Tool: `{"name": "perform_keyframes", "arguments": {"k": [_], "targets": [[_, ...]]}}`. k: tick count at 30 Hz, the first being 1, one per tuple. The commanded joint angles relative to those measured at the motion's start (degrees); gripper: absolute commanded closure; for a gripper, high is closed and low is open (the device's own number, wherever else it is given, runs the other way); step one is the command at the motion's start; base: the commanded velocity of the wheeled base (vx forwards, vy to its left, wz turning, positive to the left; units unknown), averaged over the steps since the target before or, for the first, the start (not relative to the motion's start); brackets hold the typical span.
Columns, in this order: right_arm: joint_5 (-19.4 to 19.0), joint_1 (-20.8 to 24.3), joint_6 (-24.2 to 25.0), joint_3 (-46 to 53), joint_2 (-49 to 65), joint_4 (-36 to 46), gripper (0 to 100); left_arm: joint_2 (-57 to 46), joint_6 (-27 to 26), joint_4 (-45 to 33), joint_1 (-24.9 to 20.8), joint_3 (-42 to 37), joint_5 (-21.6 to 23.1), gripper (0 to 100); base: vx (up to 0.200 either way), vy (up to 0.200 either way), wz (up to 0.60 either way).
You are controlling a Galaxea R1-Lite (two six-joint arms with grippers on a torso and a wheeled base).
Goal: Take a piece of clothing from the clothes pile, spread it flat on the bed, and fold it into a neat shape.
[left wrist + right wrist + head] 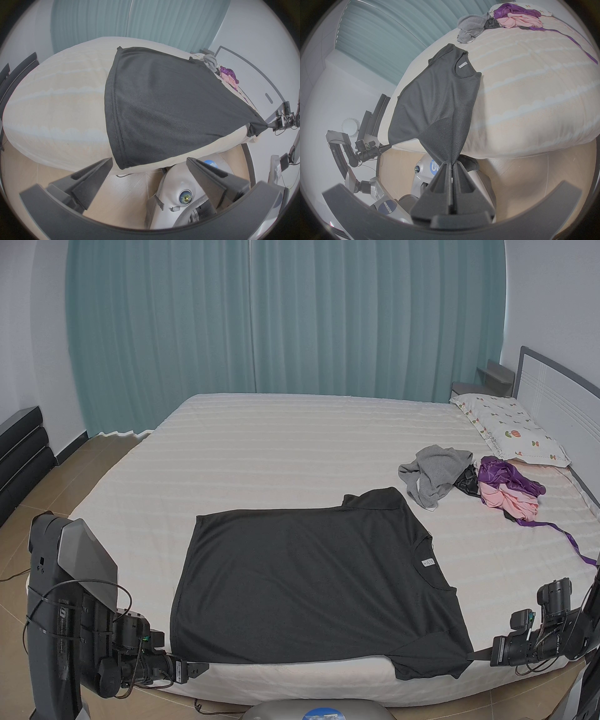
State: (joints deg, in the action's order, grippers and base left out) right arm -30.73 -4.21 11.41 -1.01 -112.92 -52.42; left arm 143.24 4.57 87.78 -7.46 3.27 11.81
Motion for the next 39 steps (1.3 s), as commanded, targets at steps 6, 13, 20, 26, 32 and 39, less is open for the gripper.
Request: {"name": "perform_keyframes", "arguments": {"k": [6,13,20,26,32,39], "targets": [[-0.03,-0.01,0.02,1.01,-0.19,-0.05,100,0.64,0.00,-0.42,-0.71,0.69,-3.55,100,0.000,0.000,0.00],[0.06,-0.01,0.02,1.01,0.33,0.04,100,0.37,-0.44,0.19,-0.71,-2.04,-3.55,100,0.000,0.000,0.00],[0.23,-0.01,-0.07,1.01,0.42,0.83,100,-0.77,-1.76,-0.60,0.17,-3.18,-3.55,100,0.000,0.000,0.00],[0.41,-0.10,-0.42,1.01,0.42,1.27,100,-6.22,-5.45,-7.89,3.07,-3.18,-2.85,100,0.000,0.000,0.00],[0.50,-0.19,-3.41,1.01,1.56,4.69,100,-10.09,-6.15,-9.91,5.18,-3.18,-2.32,100,0.000,0.000,0.00],[0.59,-3.18,-6.75,1.01,4.73,8.03,100,-11.32,-6.24,-10.53,5.79,-3.18,-2.23,100,0.000,0.000,0.00]]}}
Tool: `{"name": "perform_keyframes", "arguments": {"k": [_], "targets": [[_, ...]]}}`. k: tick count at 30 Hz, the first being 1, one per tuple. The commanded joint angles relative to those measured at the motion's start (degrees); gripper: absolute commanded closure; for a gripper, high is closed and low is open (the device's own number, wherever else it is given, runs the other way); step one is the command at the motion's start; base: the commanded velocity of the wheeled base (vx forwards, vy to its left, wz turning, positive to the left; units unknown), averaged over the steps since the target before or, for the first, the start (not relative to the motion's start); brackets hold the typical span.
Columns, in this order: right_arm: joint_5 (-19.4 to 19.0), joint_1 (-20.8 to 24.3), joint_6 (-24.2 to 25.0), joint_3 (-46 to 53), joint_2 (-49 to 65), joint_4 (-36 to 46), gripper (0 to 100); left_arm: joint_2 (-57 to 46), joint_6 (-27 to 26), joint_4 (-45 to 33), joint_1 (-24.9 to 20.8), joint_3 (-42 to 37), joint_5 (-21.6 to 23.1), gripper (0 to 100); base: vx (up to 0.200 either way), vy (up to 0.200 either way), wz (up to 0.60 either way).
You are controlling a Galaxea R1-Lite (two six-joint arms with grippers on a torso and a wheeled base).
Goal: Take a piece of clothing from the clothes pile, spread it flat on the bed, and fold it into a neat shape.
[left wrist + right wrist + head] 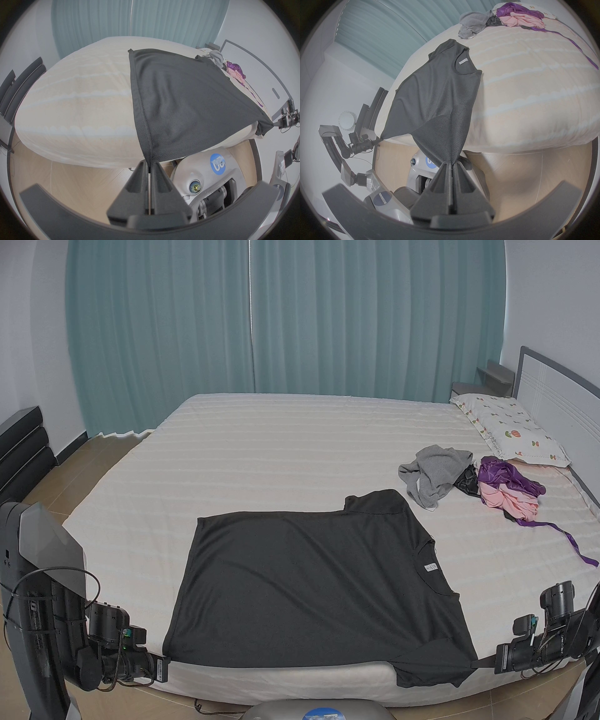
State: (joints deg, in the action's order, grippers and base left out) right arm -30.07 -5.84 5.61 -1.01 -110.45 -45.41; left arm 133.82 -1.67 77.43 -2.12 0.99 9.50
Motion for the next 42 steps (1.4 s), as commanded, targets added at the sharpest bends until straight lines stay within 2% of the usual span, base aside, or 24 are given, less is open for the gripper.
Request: {"name": "perform_keyframes", "arguments": {"k": [1,5,10,13,19,26,30,34,35,36,37,42], "targets": [[-0.16,-2.07,-2.09,1.01,2.87,2.26,100,-2.16,0.00,-0.18,0.54,-0.90,0.08,100,0.000,0.000,0.00],[-0.25,-2.51,-5.96,1.01,3.48,5.68,100,-3.30,0.00,-0.35,0.98,-0.90,0.08,100,0.000,0.000,0.00],[0.02,-2.51,-9.74,1.01,3.66,9.73,100,-7.25,-2.37,-6.24,2.74,-0.90,0.08,100,0.000,0.000,0.00],[0.10,-2.51,-10.09,1.01,4.27,10.08,100,-9.10,-3.52,-8.70,3.53,-0.90,0.61,100,0.000,0.000,0.00],[0.28,-2.42,-12.20,1.01,7.97,16.05,100,-14.11,-5.36,-17.58,3.97,-0.90,1.14,100,0.000,0.000,0.00],[0.28,-2.42,-12.90,1.01,8.23,18.08,100,-19.29,-8.00,-26.02,3.88,-0.90,1.14,100,0.000,0.000,0.00],[0.19,-2.51,-12.73,1.01,8.85,17.28,100,-21.40,-7.65,-26.99,3.79,-0.90,1.23,100,0.000,0.000,0.00],[-0.60,-2.60,-11.94,-0.22,12.10,16.23,100,-22.46,-5.80,-26.72,3.79,1.56,1.05,100,0.000,0.000,0.00],[-0.60,-2.51,-10.79,-2.15,13.77,16.41,100,-23.43,-2.02,-26.81,3.35,3.14,1.05,100,0.000,0.000,0.00],[-0.60,-2.51,-10.44,-2.42,14.03,16.41,100,-23.60,-1.32,-26.81,3.35,3.41,0.96,100,0.000,0.000,0.00],[-0.60,-2.07,-7.72,-4.26,15.09,16.41,100,-24.22,2.99,-26.90,2.38,5.34,0.70,100,0.000,0.000,0.00],[-0.16,1.27,2.04,-9.27,15.70,16.23,100,-23.78,14.59,-27.60,-0.16,11.23,-1.23,100,0.000,0.000,0.00]]}}
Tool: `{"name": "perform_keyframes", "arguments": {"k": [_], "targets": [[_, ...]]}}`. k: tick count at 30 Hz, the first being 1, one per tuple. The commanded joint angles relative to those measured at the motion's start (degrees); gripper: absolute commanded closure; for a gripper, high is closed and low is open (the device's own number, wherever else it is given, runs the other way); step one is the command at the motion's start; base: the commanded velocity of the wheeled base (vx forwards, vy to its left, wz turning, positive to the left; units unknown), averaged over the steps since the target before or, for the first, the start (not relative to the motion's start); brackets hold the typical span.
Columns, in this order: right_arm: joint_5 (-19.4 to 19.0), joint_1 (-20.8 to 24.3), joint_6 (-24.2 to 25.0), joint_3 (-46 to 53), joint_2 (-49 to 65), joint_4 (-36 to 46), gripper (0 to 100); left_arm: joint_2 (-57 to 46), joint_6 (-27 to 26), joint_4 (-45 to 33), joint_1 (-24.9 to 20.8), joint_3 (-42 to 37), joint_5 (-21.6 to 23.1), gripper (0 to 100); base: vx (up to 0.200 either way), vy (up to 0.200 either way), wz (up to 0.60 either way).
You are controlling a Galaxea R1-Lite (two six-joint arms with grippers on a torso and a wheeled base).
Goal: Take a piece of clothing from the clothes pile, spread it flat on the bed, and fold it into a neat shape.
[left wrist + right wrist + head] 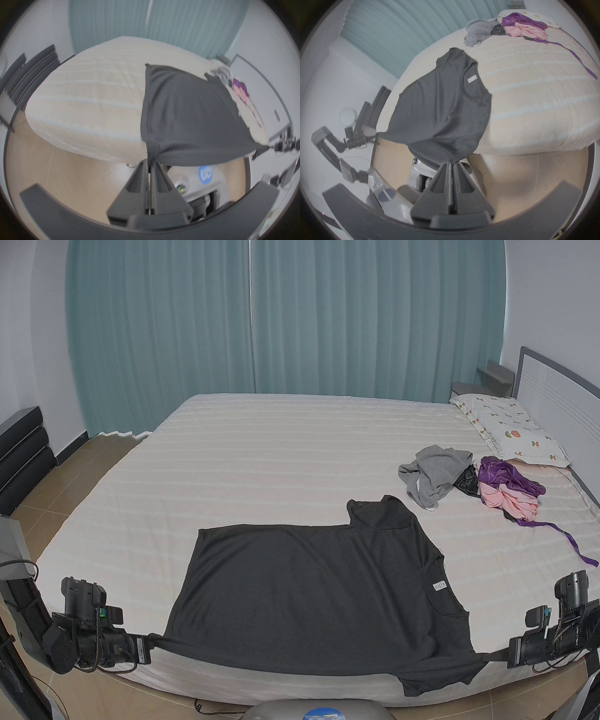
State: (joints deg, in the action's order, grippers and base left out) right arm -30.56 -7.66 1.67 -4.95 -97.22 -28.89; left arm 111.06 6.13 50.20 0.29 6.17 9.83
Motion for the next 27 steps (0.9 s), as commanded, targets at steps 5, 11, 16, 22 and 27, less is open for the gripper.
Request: {"name": "perform_keyframes", "arguments": {"k": [5,11,16,22,27], "targets": [[0.94,3.79,9.49,-10.08,1.42,-0.02,100,-0.31,11.36,-0.37,-4.07,8.51,-3.76,100,0.000,0.000,0.00],[3.32,3.79,11.25,-12.45,-1.04,-0.29,100,-0.05,14.17,-0.45,-5.04,10.53,-3.94,100,0.000,0.000,0.00],[3.40,3.79,11.34,-12.45,-1.31,-0.29,100,0.21,16.37,-2.48,-4.95,12.82,-4.82,100,0.000,0.000,0.00],[3.40,3.35,11.69,-13.24,-0.60,-0.38,100,-0.31,20.67,-3.44,-5.04,13.96,-6.66,100,0.000,0.000,0.00],[3.40,3.70,11.51,-11.75,-0.60,-0.29,100,-1.81,20.94,-3.53,-4.95,12.46,-6.66,100,0.000,0.000,0.00]]}}
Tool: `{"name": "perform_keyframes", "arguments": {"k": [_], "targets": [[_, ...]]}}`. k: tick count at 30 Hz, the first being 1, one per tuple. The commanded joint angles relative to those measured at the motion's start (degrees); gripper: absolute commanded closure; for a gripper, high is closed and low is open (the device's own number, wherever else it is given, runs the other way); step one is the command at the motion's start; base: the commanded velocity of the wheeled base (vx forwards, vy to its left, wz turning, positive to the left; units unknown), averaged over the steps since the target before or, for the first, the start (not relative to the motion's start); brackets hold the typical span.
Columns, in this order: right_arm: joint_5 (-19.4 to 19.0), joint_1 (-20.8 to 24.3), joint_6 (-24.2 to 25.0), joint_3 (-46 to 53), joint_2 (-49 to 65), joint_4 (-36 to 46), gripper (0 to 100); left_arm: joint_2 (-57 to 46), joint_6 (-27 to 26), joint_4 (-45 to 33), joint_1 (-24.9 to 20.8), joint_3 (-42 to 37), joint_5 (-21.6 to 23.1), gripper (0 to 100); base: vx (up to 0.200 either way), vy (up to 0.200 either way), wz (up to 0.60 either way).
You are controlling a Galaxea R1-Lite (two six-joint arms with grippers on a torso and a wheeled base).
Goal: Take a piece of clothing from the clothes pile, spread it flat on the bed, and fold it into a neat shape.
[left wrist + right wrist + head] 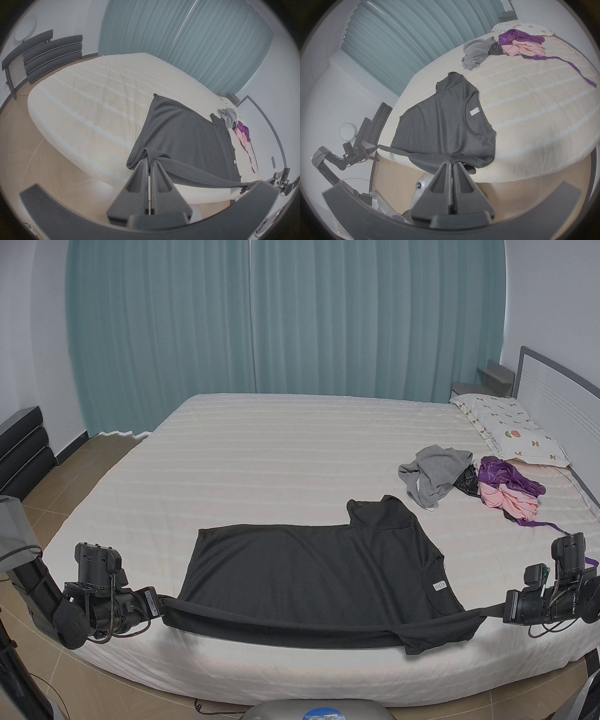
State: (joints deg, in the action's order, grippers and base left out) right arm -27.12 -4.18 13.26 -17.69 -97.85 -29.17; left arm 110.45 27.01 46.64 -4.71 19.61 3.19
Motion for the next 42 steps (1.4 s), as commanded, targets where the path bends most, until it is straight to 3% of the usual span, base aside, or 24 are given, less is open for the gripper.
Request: {"name": "perform_keyframes", "arguments": {"k": [1,11,27,39,42], "targets": [[-0.12,0.31,-0.08,1.34,0.12,-0.01,100,-1.46,0.06,0.12,0.05,-1.51,-0.03,100,0.000,0.000,0.00],[-0.21,0.23,-0.08,2.75,2.05,-0.10,100,-2.25,0.06,0.12,0.40,-3.79,-0.03,100,0.000,0.000,0.00],[0.23,1.19,0.10,-6.75,-8.49,-0.10,100,8.12,0.41,0.12,0.49,6.58,-0.21,100,0.000,0.000,0.00],[3.48,2.42,0.36,-15.09,-18.34,-0.01,100,14.80,0.85,0.12,0.22,12.29,-0.29,100,0.000,0.000,0.00],[3.75,3.65,4.31,-17.64,-20.01,-0.10,100,16.64,2.34,0.03,-0.04,14.40,-0.73,100,0.000,0.000,0.00]]}}
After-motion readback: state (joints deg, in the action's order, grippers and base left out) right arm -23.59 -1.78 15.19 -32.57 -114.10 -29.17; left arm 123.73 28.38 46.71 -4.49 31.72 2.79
